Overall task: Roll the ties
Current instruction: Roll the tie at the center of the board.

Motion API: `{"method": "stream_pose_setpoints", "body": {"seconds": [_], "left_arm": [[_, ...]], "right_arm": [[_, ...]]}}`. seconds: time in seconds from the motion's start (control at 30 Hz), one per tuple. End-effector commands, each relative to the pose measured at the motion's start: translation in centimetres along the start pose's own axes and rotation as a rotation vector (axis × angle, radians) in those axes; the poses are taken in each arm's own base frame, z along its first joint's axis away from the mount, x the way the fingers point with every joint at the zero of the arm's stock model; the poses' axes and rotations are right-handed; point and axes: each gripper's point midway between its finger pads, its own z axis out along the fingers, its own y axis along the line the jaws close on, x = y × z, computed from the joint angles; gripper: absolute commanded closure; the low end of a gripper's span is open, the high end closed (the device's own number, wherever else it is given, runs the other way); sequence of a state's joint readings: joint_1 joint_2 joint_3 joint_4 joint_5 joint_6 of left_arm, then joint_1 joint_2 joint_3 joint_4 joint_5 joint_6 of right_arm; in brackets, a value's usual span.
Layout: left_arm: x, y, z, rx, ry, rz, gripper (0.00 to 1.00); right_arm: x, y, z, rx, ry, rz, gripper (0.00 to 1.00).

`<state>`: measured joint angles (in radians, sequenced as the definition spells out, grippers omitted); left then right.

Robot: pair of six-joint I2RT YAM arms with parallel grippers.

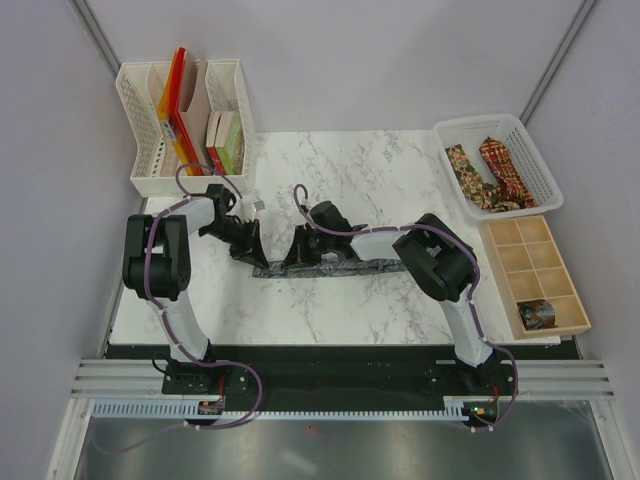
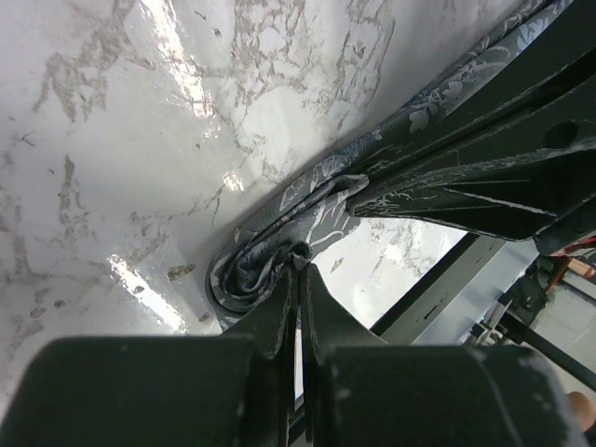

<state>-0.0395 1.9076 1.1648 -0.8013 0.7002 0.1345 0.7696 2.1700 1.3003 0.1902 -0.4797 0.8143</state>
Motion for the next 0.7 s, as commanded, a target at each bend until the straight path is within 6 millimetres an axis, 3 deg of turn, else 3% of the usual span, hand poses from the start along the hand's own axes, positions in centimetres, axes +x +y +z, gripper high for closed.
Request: {"method": "stream_pose_setpoints", "body": {"seconds": [0.0,0.3,0.67], "left_arm": [[-1.7,-0.5,-1.3,-0.048,-0.071,0.023,0.98],[-2.0,-1.1,0.5,-0.024,-0.045,0.008,0.98],[-3.4,-2.3,1.0,-0.009,-0.077,0.004,0.98]], "right_arm": [[-0.1,-0.2,0.2,0.027,-0.001,-0.034,0.99],[-0.1,-0.2,0.2,0.028,0.000,-0.046,1.00],[-0.3,0.2,0.2,0.015,-0.002,-0.045,1.00]]}}
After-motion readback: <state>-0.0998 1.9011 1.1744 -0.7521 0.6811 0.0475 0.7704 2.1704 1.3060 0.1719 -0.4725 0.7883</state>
